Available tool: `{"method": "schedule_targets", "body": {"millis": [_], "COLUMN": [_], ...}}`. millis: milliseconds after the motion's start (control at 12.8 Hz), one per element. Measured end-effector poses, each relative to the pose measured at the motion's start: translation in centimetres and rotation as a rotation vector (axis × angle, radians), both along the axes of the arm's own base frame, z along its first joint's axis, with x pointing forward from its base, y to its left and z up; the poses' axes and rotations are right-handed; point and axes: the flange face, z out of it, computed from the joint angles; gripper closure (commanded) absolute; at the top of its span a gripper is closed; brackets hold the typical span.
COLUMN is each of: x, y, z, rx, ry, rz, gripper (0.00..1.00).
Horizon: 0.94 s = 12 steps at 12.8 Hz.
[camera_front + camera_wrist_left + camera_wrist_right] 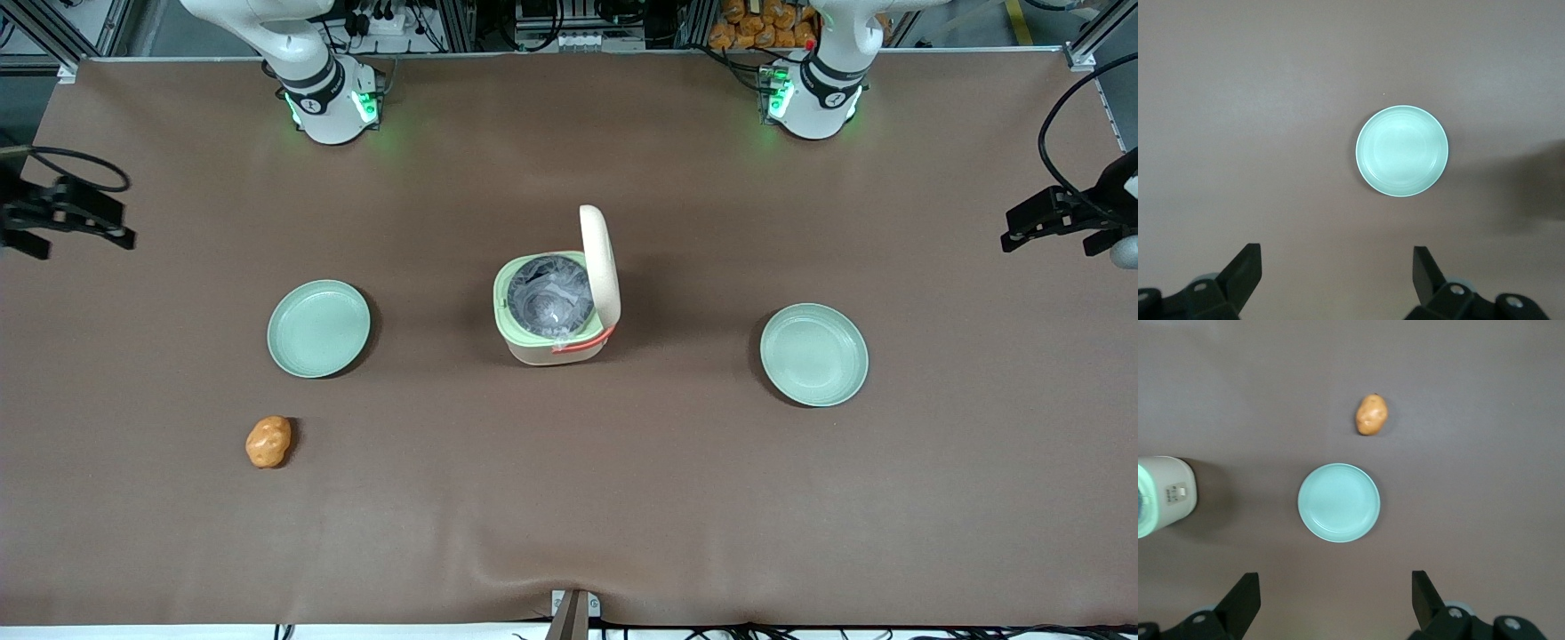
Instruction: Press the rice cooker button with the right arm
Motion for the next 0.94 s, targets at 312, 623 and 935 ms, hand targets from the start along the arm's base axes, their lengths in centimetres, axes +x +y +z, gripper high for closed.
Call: {"method": "schedule_targets", "body": {"millis": [312, 623, 935], "x": [-1.3, -5.5, -6.0], "y": [-2.8, -1.8, -1.3], "z": [-0.7, -1.7, -1.6], "rx": [0.008, 0.012, 0.011], "ry": [-0.018, -0.061, -0.073], "rz": [-0.011, 0.001, 0.008], "gripper": [0.0, 0.0, 0.0]}}
